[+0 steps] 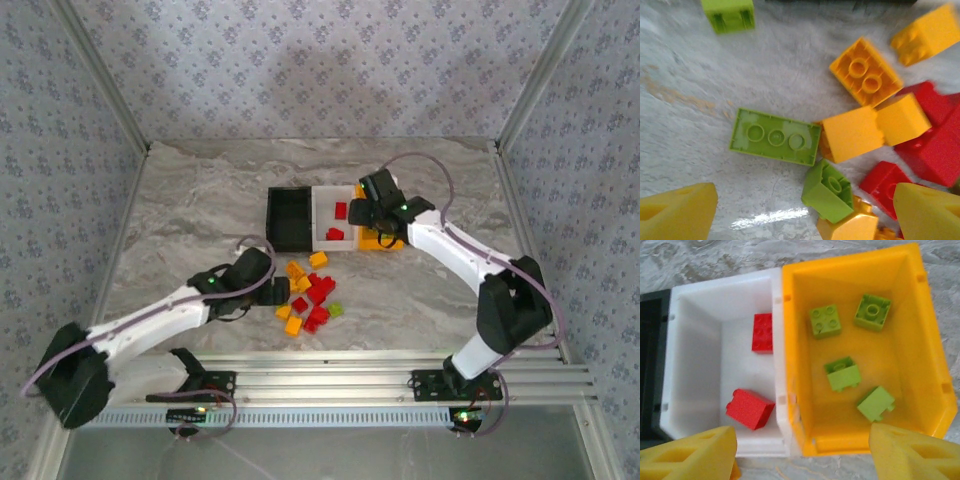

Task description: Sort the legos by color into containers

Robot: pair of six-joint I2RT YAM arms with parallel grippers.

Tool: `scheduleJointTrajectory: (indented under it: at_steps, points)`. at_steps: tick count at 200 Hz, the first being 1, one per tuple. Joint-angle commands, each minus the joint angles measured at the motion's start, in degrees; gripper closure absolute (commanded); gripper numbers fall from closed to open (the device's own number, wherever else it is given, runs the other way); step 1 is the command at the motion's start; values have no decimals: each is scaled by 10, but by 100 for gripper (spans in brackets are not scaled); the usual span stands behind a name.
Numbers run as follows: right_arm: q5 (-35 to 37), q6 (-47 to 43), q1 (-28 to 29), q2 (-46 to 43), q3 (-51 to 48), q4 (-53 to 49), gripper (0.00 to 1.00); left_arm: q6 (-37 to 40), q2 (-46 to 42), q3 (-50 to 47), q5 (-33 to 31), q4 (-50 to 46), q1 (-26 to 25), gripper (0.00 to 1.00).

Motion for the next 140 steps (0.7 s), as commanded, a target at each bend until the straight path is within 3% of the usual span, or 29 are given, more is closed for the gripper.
scheduleJointTrajectory:
  at_steps: [1,44,91,140]
  points:
    - [-6,21,0,-32,-49,1,28,41,60,48,22,38,-8,12]
    - [-3,27,1,-72,-89,-3,28,61,154,84,25,66,-10,19]
    - [0,29,-1,-88,-100,-3,28,56,199,88,27,72,-10,30]
    - [6,29,-2,-94,-99,-3,27,52,191,75,20,74,-10,51]
